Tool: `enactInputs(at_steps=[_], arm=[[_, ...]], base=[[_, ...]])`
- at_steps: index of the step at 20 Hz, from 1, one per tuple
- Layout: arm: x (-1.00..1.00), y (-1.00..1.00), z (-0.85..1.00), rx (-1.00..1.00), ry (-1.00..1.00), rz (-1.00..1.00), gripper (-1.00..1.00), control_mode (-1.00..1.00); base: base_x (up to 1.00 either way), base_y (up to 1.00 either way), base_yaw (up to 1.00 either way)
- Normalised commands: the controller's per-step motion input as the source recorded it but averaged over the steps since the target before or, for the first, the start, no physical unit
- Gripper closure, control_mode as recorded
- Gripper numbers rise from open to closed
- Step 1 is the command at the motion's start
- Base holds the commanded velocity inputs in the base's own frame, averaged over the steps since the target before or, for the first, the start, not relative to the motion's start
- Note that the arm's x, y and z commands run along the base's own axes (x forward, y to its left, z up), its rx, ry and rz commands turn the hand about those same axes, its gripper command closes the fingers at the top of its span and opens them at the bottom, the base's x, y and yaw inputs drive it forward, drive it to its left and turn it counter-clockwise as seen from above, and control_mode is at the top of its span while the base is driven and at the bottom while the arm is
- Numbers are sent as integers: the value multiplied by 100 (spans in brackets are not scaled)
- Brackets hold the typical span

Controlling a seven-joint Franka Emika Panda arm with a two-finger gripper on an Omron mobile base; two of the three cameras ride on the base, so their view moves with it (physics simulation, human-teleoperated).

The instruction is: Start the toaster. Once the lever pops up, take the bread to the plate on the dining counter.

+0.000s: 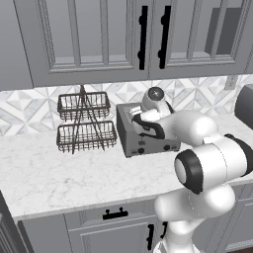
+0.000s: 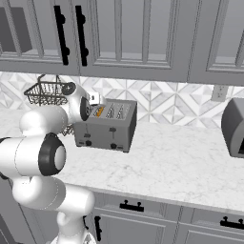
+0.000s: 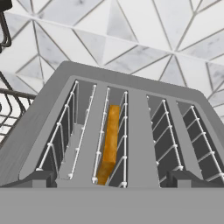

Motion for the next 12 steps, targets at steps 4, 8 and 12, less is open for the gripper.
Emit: enactInputs(at_steps=[4,8,12], arm=[[0,0,0,0,0,0,-100,-100],[0,0,0,0,0,0,-100,-100],[0,0,0,0,0,0,-100,-100]], base=[[0,0,0],[0,0,0],[0,0,0]])
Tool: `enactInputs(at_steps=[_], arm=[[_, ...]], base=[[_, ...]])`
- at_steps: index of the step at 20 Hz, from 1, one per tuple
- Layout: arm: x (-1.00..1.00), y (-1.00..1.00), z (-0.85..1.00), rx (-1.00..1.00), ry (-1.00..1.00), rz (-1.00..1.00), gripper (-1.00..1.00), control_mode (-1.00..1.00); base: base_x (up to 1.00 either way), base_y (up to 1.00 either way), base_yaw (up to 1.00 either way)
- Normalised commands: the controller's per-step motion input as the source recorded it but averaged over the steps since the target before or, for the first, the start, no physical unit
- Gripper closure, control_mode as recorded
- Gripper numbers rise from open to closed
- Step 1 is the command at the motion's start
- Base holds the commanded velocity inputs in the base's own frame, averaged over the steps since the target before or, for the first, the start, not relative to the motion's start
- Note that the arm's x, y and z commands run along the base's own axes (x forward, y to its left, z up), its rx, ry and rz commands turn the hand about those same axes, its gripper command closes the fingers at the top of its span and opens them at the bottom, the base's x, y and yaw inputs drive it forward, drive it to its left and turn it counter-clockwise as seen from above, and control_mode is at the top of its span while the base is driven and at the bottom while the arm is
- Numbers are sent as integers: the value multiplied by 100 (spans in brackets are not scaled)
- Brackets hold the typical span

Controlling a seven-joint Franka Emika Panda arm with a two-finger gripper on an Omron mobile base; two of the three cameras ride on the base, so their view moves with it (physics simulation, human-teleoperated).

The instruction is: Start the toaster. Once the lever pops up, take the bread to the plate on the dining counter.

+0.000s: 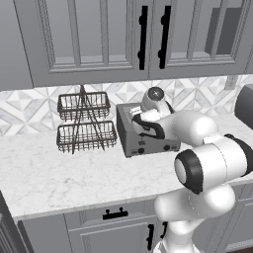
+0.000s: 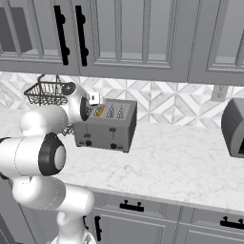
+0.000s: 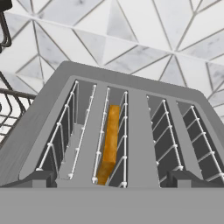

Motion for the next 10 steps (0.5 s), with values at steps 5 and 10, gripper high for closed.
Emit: enactInputs(at_steps=[5,10], arm=[[0,0,0,0,0,0,-100,-100],[0,0,0,0,0,0,-100,-100]], base=[[0,0,0],[0,0,0]])
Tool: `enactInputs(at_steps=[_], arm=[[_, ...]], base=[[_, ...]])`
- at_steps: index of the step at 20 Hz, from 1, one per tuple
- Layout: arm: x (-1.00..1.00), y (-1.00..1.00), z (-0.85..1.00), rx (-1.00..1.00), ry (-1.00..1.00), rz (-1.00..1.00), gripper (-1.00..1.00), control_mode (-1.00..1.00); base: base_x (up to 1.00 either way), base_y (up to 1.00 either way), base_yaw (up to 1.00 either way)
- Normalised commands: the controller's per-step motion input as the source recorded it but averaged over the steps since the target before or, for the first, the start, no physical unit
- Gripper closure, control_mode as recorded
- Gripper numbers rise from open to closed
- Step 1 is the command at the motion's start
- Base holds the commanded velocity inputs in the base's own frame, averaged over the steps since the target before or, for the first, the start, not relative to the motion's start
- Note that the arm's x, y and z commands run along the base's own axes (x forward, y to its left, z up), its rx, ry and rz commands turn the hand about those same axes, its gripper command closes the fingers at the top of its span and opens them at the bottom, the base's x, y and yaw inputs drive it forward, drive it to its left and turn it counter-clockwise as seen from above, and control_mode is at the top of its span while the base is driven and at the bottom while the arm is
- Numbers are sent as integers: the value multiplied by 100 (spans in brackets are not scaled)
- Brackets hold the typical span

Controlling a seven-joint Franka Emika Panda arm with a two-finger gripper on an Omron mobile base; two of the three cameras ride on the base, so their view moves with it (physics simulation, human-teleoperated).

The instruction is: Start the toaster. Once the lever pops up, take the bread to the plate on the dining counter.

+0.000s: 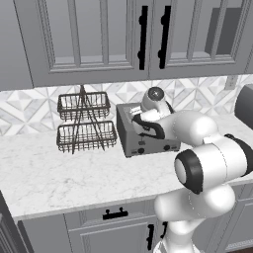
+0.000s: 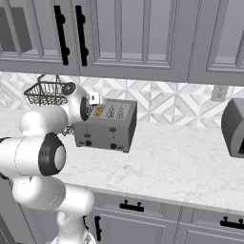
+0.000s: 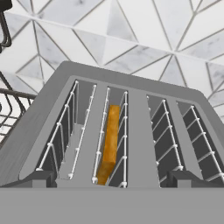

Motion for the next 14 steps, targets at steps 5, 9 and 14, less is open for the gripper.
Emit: enactInputs(at_steps=[5,9,14], arm=[[0,0,0,0,0,0,-100,-100],[0,0,0,0,0,0,-100,-100],[0,0,0,0,0,0,-100,-100]], base=[[0,0,0],[0,0,0],[0,0,0]])
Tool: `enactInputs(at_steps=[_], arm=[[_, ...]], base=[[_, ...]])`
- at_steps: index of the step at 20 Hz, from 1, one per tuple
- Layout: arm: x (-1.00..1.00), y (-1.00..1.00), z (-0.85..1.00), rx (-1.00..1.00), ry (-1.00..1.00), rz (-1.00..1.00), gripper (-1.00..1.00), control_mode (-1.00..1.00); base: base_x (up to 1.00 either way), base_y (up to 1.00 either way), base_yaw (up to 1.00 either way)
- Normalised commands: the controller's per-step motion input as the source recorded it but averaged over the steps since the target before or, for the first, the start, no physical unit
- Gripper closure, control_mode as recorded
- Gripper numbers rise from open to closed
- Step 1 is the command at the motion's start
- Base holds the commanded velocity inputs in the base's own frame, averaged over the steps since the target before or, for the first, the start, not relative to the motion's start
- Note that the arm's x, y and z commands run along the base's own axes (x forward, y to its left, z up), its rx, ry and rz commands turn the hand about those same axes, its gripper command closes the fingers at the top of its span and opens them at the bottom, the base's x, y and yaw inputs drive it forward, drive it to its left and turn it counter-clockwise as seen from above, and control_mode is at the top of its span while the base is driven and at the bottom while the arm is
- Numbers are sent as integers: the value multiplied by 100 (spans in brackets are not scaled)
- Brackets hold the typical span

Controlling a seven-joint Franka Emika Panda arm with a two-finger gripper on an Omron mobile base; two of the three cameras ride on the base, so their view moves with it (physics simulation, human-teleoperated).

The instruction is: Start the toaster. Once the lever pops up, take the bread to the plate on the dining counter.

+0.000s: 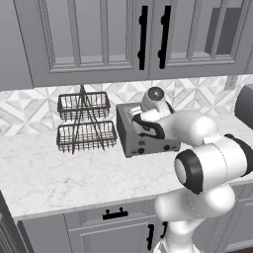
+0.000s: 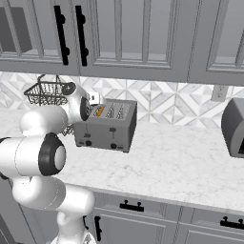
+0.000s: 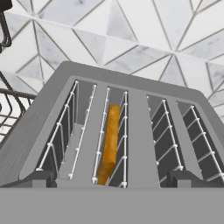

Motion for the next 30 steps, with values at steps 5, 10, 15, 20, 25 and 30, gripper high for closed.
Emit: enactInputs(at_steps=[5,10,15,20,25,30], arm=[[0,0,0,0,0,0,-100,-100],[0,0,0,0,0,0,-100,-100],[0,0,0,0,0,0,-100,-100],[0,0,0,0,0,0,-100,-100],[0,0,0,0,0,0,-100,-100],[0,0,0,0,0,0,-100,-100]], base=[[0,0,0],[0,0,0],[0,0,0],[0,0,0],[0,0,0],[0,0,0]])
